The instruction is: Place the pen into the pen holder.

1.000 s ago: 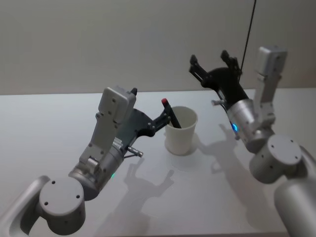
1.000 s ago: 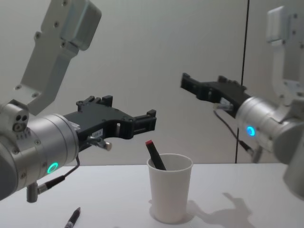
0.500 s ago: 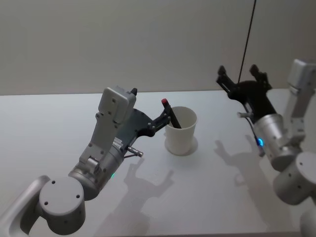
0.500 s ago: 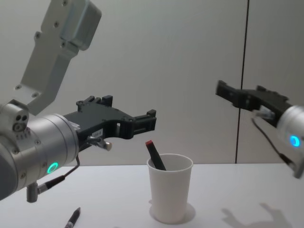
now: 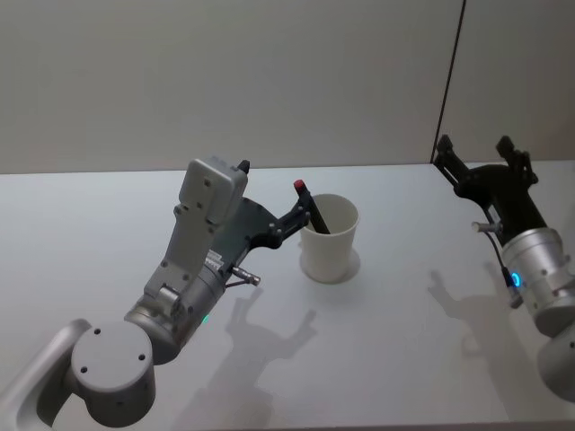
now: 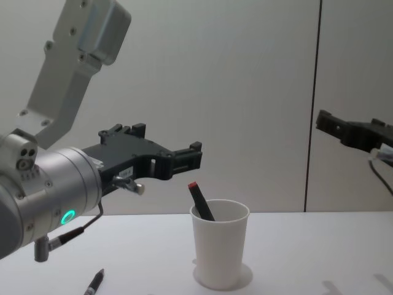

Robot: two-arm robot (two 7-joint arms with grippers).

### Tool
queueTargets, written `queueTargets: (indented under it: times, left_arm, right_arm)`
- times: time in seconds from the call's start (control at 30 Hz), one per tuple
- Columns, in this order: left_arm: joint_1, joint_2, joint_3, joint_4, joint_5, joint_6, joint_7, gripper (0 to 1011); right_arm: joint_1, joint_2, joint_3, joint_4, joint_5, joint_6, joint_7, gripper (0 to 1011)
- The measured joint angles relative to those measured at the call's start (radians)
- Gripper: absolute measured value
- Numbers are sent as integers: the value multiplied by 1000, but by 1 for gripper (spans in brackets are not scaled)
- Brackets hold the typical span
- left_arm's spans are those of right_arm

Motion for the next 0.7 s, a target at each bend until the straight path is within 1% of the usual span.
queueTargets:
  times: [0.27,0.57,0.7]
  left_arm:
    - [0,0,0,0,0,0,0,1004]
    - [0,0,0,0,0,0,0,1004]
    - [1,0,-2,0,-1,9,0,1004]
  right_arm:
    - [-27,13,9,-37,10,17,-10,1001]
    - [-41,20,14,-56,14,25,-14,1001]
    - [-45,22,16,-62,16,27,-16,1001]
